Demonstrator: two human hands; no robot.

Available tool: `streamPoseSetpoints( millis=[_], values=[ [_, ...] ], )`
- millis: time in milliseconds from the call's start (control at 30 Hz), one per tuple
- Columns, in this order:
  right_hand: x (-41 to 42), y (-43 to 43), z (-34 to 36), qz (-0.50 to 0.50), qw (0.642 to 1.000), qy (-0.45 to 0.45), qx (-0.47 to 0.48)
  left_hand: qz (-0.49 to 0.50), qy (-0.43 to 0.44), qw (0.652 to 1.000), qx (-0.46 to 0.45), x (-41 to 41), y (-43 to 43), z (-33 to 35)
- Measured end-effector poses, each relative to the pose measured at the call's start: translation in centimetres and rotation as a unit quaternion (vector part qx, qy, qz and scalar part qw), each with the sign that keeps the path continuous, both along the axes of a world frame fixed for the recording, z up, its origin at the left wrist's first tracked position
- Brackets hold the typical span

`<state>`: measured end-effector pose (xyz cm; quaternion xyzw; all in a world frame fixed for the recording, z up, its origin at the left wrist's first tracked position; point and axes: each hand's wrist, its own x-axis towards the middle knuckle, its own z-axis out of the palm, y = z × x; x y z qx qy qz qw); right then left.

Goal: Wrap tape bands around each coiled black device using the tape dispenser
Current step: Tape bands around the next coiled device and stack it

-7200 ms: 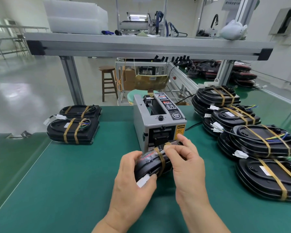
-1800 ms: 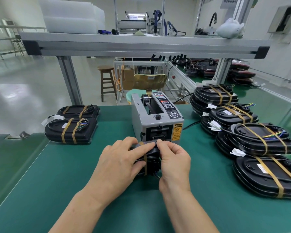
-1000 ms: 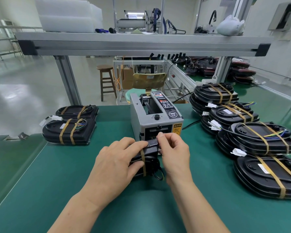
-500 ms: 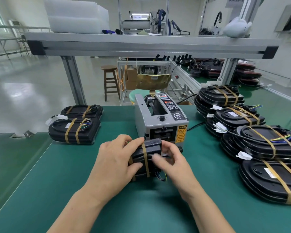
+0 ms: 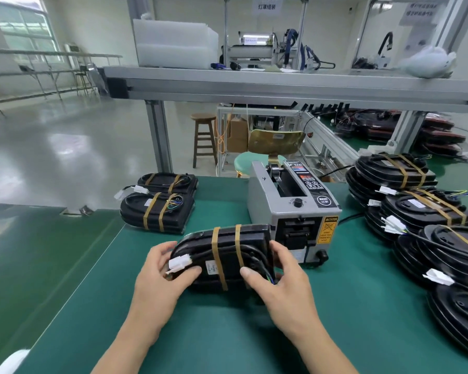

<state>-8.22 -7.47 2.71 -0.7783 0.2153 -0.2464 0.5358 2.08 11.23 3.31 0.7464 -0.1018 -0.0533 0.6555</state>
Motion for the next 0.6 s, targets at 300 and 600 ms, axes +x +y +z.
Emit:
streamPoseSetpoints(
  millis=[300,600],
  values=[
    [6.7,5.8,2.3,0.033,0.998,0.06,-0.012,0.105,-0.03,0.994,-0.005,5.4,4.2,-0.1],
    [12.3,10.3,1.1,0.109,0.979,0.148,-0.09,0.224,-0.028,0.968,0.109,11.0,6.6,0.8]
  ],
)
